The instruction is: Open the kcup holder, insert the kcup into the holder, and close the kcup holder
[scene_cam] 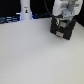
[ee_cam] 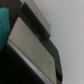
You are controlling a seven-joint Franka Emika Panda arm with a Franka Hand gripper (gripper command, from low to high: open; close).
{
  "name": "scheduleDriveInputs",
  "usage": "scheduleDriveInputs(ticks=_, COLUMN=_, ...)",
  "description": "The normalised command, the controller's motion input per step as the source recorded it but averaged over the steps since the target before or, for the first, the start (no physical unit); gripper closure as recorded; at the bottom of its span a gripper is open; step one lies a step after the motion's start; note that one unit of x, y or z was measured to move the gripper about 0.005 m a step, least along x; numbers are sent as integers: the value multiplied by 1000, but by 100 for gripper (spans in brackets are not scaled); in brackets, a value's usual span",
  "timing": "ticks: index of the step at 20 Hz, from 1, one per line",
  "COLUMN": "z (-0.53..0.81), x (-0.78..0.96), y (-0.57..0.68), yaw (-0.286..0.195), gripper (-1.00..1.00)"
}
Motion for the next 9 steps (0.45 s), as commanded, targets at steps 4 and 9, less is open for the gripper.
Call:
scheduleDriveInputs(ticks=4, z=961, x=-18, y=219, yaw=4, gripper=-100)
scheduleDriveInputs(ticks=9, z=479, x=39, y=145, yaw=2, gripper=-100)
